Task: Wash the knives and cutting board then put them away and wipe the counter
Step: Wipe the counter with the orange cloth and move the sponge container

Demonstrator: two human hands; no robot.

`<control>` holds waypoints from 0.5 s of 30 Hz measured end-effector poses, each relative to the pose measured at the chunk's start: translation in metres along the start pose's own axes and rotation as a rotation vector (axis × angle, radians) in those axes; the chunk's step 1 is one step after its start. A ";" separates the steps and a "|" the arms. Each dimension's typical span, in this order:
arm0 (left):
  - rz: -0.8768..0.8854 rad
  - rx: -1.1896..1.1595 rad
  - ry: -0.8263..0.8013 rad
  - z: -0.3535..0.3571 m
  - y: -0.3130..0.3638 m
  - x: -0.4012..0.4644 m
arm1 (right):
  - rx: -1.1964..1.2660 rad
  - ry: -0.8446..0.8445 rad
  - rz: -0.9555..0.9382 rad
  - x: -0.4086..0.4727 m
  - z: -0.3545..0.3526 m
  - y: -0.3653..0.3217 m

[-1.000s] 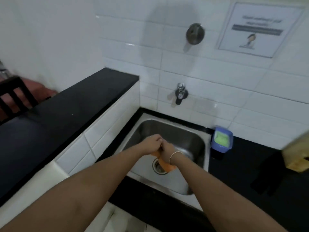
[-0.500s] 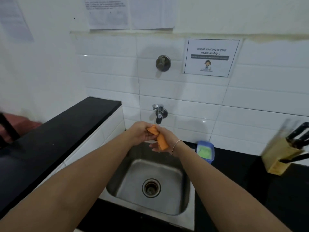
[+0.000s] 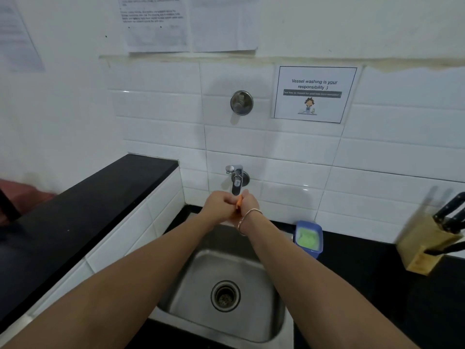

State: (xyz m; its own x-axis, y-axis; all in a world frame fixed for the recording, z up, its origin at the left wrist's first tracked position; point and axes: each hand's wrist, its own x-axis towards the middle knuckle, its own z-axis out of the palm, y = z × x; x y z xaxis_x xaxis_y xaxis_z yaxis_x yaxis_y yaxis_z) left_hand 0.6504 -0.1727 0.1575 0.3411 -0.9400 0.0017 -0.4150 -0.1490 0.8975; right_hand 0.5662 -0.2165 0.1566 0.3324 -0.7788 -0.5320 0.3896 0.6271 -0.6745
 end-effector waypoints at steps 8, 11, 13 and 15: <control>0.129 0.121 0.307 -0.022 0.000 0.004 | -0.357 0.042 -0.142 0.015 -0.008 -0.003; 0.108 0.102 0.316 -0.027 0.001 0.005 | -0.507 0.069 -0.019 0.017 -0.008 0.001; 0.093 0.095 0.309 -0.028 0.000 0.006 | -0.429 0.056 0.010 0.018 -0.008 0.003; 0.072 0.084 0.305 -0.028 -0.003 0.006 | -0.361 0.051 -0.024 0.020 -0.007 0.006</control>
State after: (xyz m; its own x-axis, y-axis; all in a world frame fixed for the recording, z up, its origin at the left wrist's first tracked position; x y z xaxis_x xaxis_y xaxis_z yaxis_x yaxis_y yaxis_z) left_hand 0.6767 -0.1691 0.1674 0.5400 -0.8156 0.2078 -0.5114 -0.1218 0.8507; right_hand 0.5693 -0.2286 0.1385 0.2801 -0.7985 -0.5329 0.0650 0.5696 -0.8193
